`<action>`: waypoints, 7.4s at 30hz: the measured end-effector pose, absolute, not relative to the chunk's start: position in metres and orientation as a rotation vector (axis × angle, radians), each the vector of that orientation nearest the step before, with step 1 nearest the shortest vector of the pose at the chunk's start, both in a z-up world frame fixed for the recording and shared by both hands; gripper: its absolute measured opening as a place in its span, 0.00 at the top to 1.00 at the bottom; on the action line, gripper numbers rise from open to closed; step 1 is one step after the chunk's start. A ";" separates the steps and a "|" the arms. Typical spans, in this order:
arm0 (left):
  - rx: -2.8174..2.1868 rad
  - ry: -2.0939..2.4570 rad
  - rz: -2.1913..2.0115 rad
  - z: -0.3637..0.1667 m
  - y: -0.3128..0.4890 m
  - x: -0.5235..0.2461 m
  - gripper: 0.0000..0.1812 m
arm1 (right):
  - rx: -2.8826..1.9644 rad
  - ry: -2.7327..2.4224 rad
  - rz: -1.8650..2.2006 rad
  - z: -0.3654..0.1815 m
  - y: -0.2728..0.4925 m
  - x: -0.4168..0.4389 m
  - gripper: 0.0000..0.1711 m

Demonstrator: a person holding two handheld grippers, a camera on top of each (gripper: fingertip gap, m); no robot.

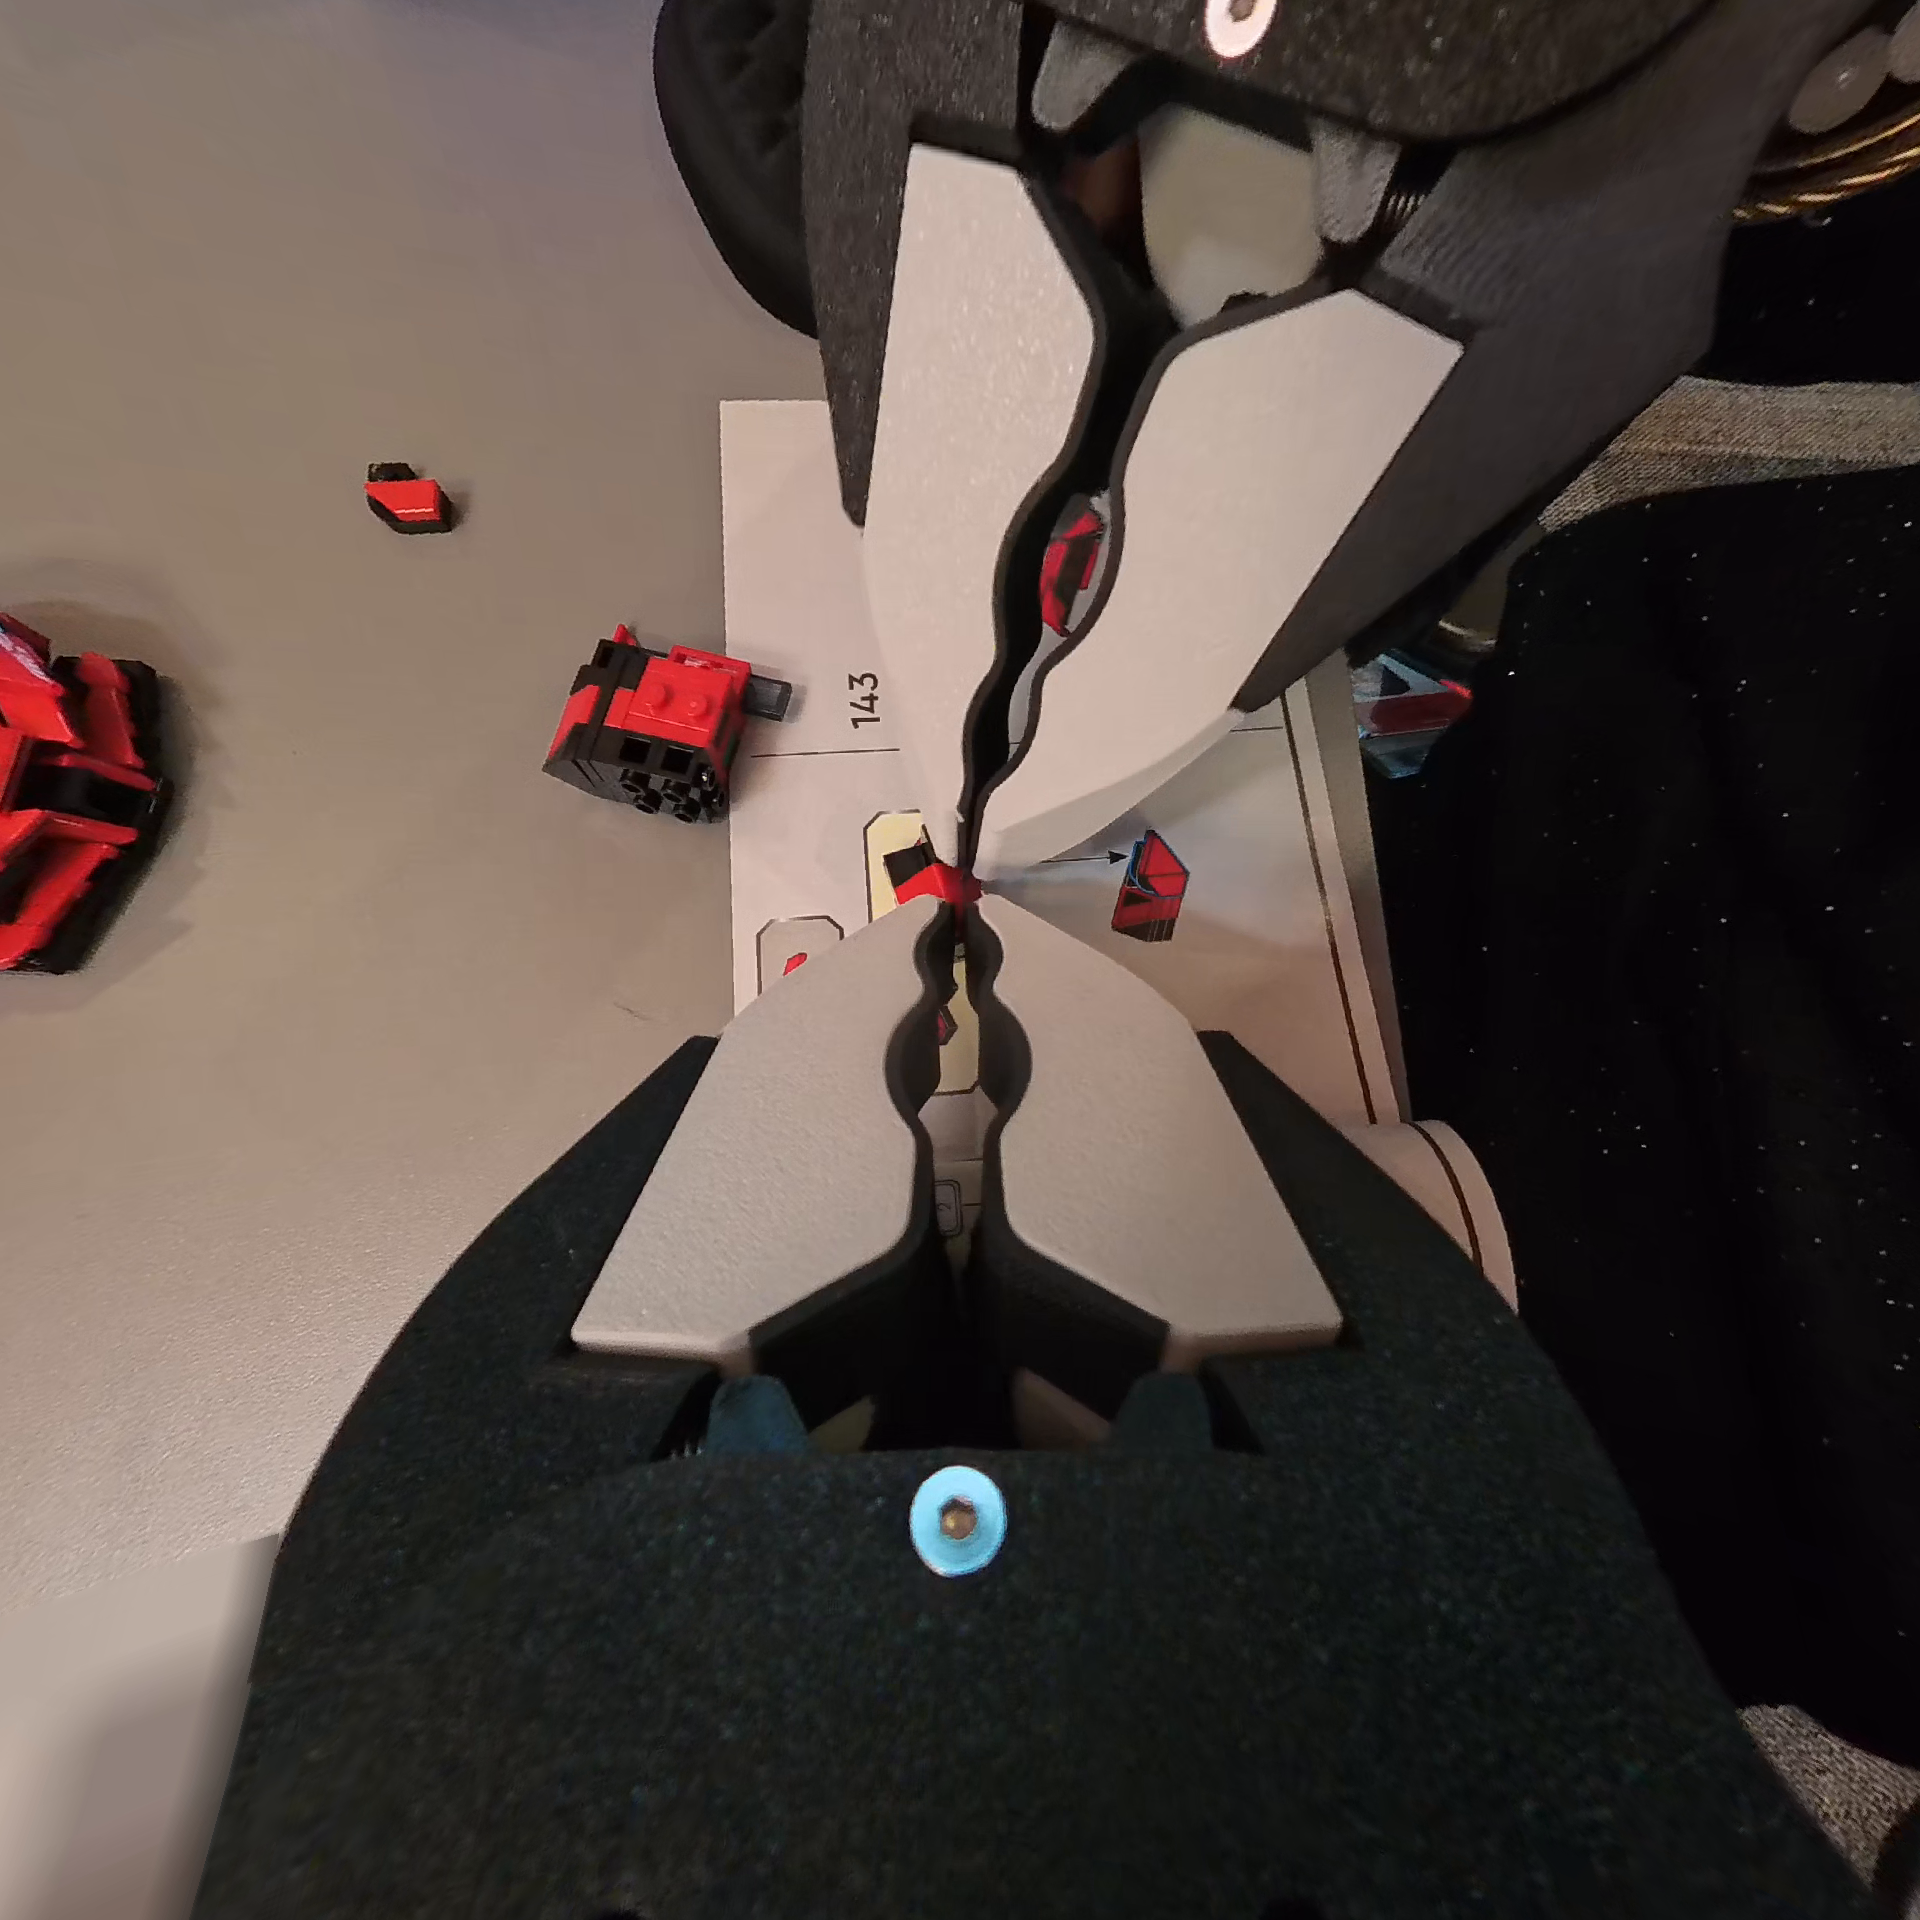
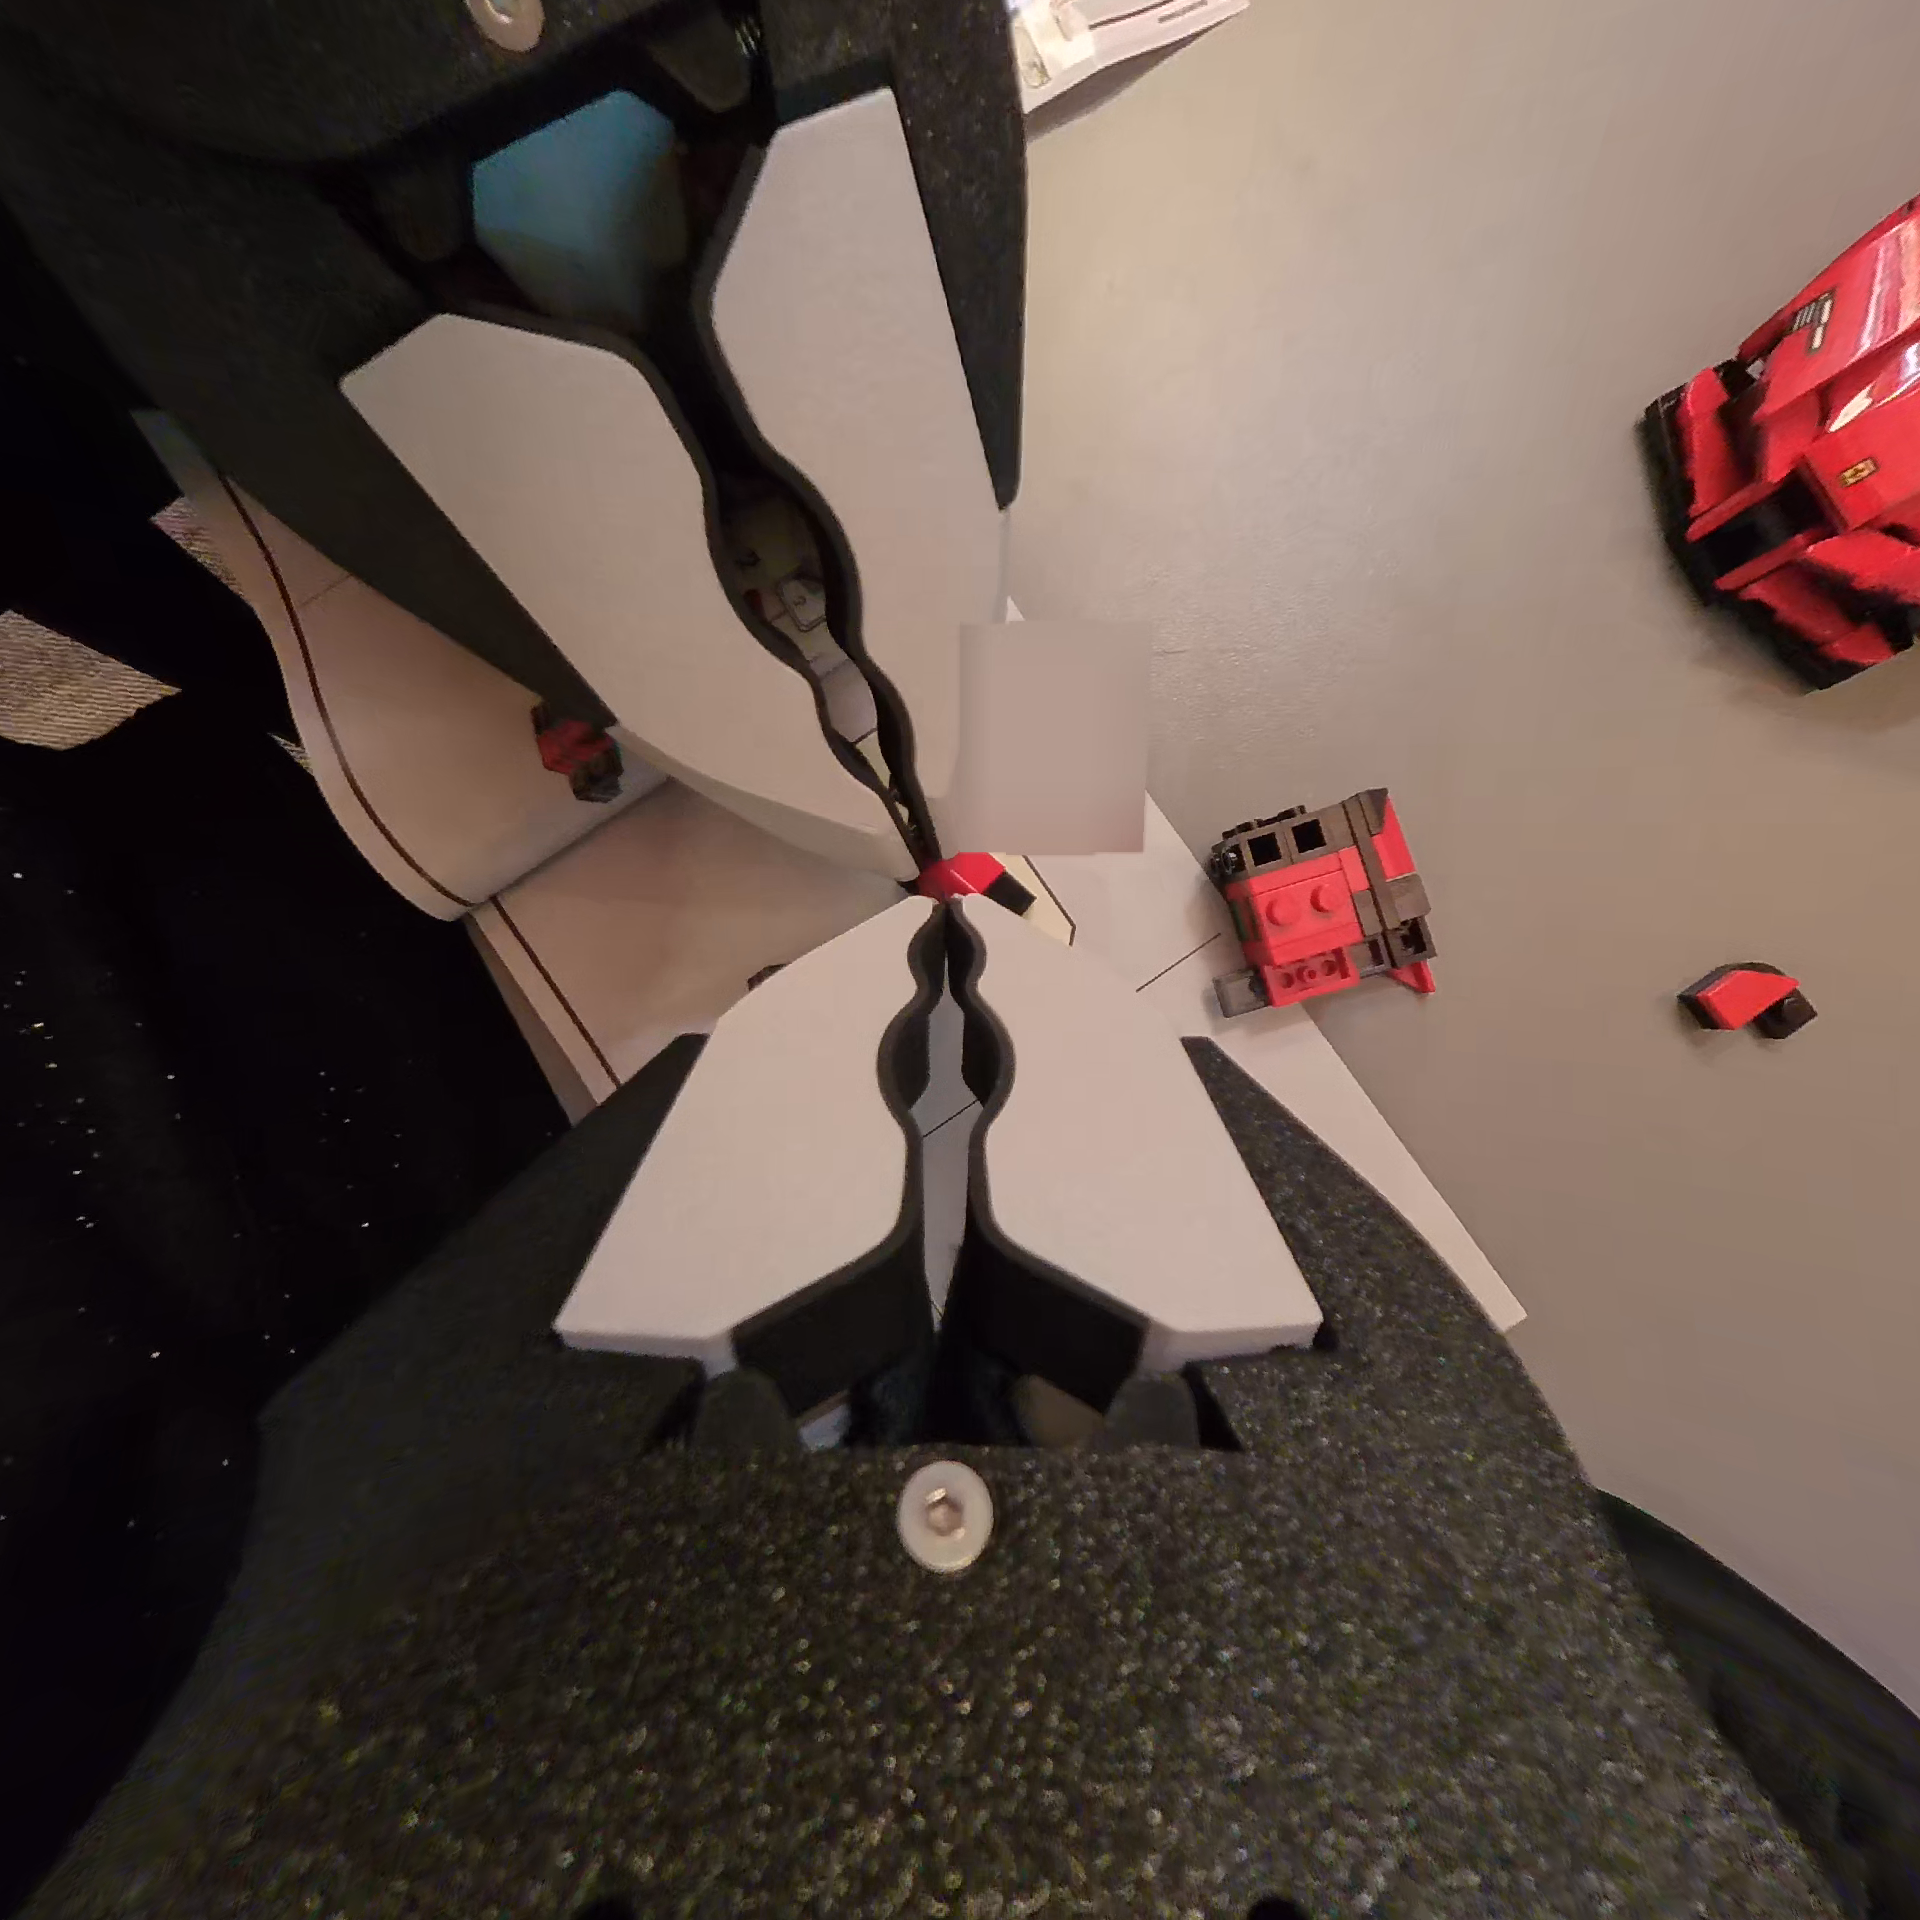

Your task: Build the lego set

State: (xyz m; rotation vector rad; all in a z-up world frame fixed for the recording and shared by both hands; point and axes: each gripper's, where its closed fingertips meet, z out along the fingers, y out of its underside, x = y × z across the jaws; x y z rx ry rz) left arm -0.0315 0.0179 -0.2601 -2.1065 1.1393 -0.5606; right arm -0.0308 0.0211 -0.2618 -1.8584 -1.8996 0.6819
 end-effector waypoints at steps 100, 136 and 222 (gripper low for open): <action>-2.066 1.102 -0.615 -0.260 0.022 -0.035 0.99 | -1.419 -1.617 0.320 -0.259 0.043 -0.031 0.84; -2.044 1.115 -0.646 -0.260 0.022 -0.035 0.99 | -1.454 -1.586 0.413 -0.251 0.048 -0.036 0.79; -2.055 0.900 -0.421 -0.225 -0.041 -0.064 0.84 | -1.335 -2.158 0.976 -0.264 0.022 -0.008 0.79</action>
